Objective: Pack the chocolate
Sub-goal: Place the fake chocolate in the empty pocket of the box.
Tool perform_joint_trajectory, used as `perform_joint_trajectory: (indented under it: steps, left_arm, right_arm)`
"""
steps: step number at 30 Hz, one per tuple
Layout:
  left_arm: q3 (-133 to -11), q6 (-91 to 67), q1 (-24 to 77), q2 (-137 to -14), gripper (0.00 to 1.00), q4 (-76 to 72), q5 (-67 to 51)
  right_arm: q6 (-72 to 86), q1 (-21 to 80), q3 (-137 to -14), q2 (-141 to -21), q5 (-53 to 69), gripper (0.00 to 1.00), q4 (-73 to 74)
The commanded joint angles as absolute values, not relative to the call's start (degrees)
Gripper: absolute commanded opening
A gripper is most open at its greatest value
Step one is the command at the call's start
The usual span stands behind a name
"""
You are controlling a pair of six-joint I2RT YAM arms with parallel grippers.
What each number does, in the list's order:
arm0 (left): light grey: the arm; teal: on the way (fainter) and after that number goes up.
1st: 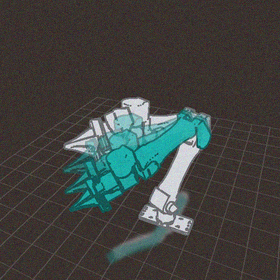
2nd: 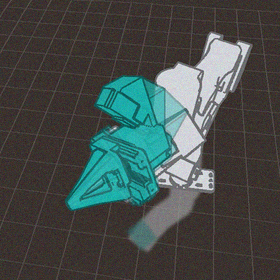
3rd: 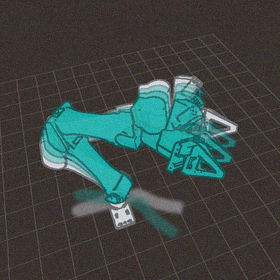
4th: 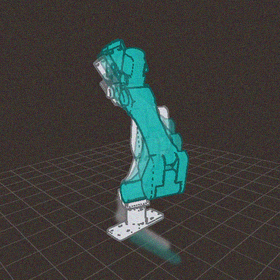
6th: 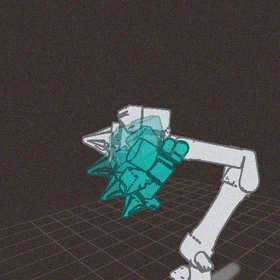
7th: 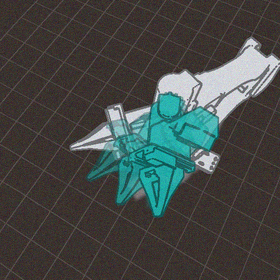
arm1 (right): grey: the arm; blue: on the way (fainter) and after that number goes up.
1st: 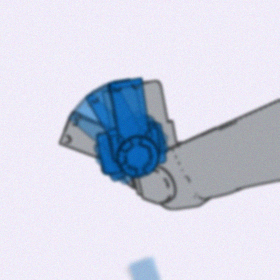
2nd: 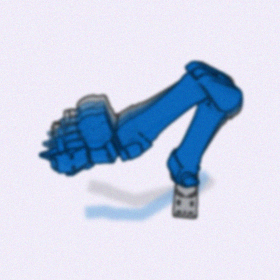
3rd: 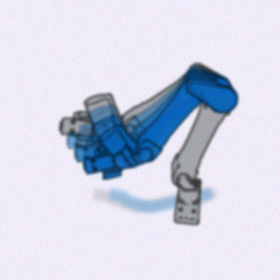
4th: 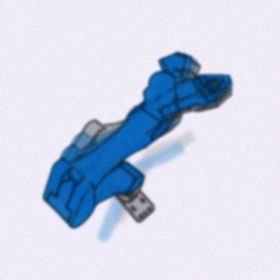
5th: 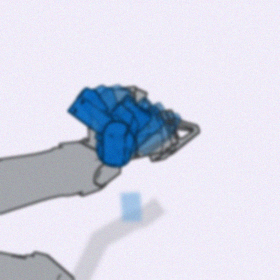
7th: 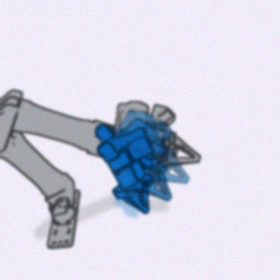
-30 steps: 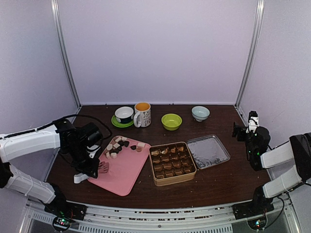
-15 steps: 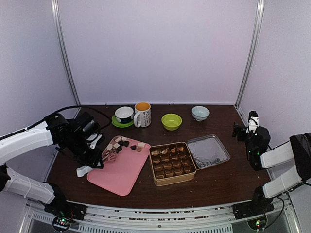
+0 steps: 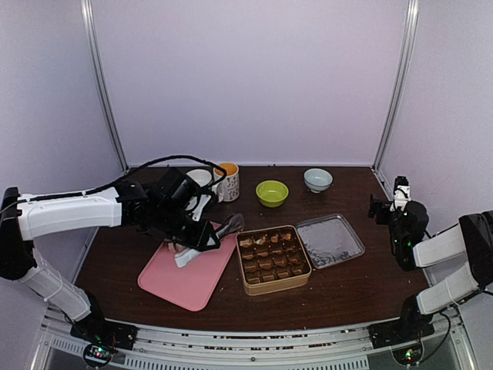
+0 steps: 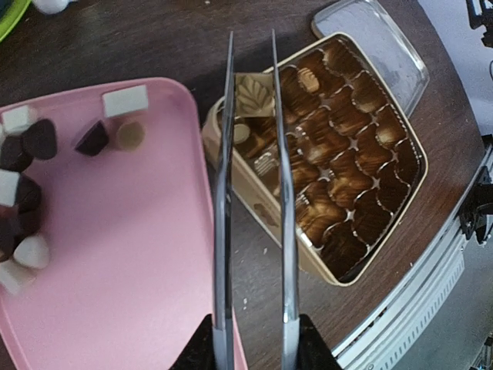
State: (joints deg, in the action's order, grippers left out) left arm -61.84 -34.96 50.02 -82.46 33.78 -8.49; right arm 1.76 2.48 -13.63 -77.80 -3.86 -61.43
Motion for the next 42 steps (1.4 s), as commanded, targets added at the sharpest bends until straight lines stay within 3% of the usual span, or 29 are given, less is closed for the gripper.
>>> perform_joint_trajectory:
  steps: [1,17,42]
  left_arm:
    - [-65.6,-33.1,52.3,-85.3,0.27,22.5,-10.0]
    - [-75.5,-27.5,54.5,-101.4,0.27,12.9,-11.3]
    - [-79.2,-26.0,54.6,-105.5,0.27,12.7,-11.5]
  right_arm:
    - [1.9,2.1,-14.2,-77.9,-3.9,1.0,-62.7]
    - [1.9,2.1,-14.2,-77.9,-3.8,1.0,-62.7]
    - [1.9,2.1,-14.1,-77.9,-3.8,1.0,-62.7]
